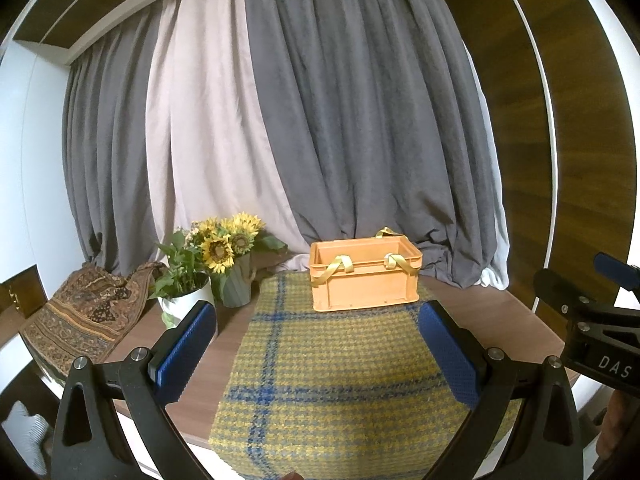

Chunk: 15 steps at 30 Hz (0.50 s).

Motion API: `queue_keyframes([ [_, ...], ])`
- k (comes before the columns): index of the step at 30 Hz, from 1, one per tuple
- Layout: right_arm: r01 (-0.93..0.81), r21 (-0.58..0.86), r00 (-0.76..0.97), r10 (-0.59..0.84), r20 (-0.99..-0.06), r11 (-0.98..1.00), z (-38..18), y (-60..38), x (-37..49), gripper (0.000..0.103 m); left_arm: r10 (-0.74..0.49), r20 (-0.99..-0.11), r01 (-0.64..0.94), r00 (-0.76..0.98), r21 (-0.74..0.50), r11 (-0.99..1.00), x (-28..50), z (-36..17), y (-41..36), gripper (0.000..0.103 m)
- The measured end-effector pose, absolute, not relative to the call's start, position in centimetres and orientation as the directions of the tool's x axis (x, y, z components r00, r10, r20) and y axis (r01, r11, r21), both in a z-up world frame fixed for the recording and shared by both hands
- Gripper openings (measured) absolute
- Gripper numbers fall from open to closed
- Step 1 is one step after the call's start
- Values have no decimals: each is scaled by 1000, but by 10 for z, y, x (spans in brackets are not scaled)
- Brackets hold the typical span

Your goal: Organize soft objects

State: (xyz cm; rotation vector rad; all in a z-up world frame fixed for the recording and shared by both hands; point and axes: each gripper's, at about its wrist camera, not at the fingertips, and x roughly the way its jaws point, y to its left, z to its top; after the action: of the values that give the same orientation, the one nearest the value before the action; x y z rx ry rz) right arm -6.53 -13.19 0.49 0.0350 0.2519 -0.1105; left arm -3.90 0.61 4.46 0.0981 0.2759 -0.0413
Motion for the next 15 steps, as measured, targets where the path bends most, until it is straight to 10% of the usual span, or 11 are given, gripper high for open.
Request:
queue_keyframes([
  [15, 121, 22, 959, -111, -260, 992, 6, -132, -63, 99, -36, -276, 65, 961, 99, 993, -35, 46, 0, 103],
])
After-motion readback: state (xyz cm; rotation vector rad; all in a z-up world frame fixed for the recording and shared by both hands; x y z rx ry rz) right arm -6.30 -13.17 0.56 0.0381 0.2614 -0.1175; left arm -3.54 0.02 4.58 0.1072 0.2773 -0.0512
